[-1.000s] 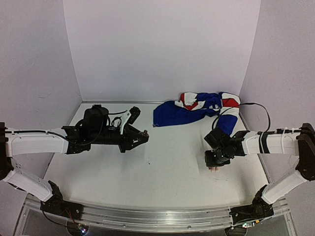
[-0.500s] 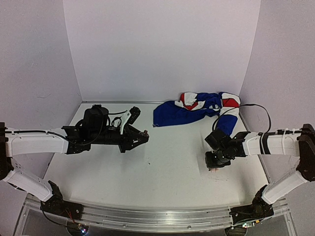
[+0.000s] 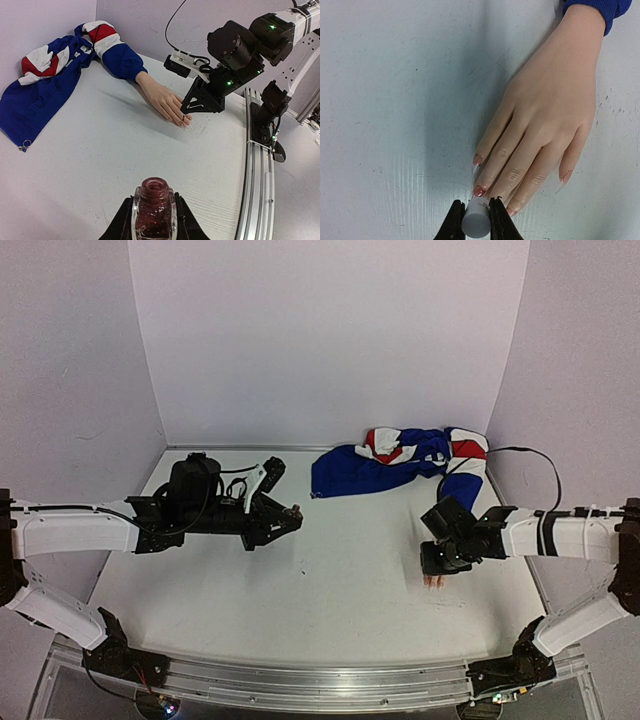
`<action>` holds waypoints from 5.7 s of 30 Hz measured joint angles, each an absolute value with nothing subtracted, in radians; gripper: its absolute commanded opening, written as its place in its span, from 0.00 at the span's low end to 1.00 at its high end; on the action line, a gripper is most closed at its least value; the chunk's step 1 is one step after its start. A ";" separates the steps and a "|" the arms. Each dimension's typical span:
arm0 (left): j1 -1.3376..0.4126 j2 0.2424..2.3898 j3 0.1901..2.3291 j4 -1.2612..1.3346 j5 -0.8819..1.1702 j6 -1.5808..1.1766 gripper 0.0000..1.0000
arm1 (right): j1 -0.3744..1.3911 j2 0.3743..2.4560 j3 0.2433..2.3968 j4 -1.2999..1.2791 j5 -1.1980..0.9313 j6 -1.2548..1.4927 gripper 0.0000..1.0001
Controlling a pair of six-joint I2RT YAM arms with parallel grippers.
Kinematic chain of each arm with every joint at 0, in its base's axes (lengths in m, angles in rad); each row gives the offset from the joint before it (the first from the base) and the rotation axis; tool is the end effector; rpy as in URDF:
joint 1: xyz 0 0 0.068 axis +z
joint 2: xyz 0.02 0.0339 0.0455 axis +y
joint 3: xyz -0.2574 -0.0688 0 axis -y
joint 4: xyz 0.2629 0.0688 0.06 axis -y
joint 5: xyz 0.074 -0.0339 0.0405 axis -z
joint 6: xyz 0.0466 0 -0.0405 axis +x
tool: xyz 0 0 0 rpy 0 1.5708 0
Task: Paint the nails
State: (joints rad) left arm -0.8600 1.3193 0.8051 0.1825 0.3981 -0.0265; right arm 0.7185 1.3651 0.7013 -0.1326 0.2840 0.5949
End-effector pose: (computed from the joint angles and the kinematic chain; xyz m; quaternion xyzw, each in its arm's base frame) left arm 0.1983 -0.2580 0.2477 0.4280 0.6833 -0.3895 0.4452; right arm 0.2303 0.1840 0.1659 -0.0033 0.9182 0.1244 0.3761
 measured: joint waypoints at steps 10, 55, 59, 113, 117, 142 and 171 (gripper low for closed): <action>-0.860 1.319 0.805 0.182 0.398 -0.027 0.00 | 0.719 1.398 0.701 -0.113 0.293 0.589 0.00; -0.860 1.318 0.805 0.182 0.398 -0.027 0.00 | 0.719 1.414 0.699 -0.109 0.280 0.607 0.00; -0.860 1.318 0.805 0.182 0.398 -0.027 0.00 | 0.719 1.418 0.699 -0.109 0.281 0.610 0.00; -0.860 1.318 0.805 0.182 0.416 -0.027 0.00 | 0.719 1.345 0.690 -0.111 0.294 0.607 0.00; -0.860 1.318 0.805 0.182 0.416 -0.027 0.00 | 0.719 1.359 0.690 -0.111 0.296 0.607 0.00; -0.860 1.317 0.805 0.182 0.416 -0.027 0.00 | 0.719 1.391 0.685 -0.082 0.294 0.603 0.00; -0.860 1.317 0.805 0.181 0.416 -0.027 0.00 | 0.719 1.408 0.680 -0.083 0.263 0.606 0.00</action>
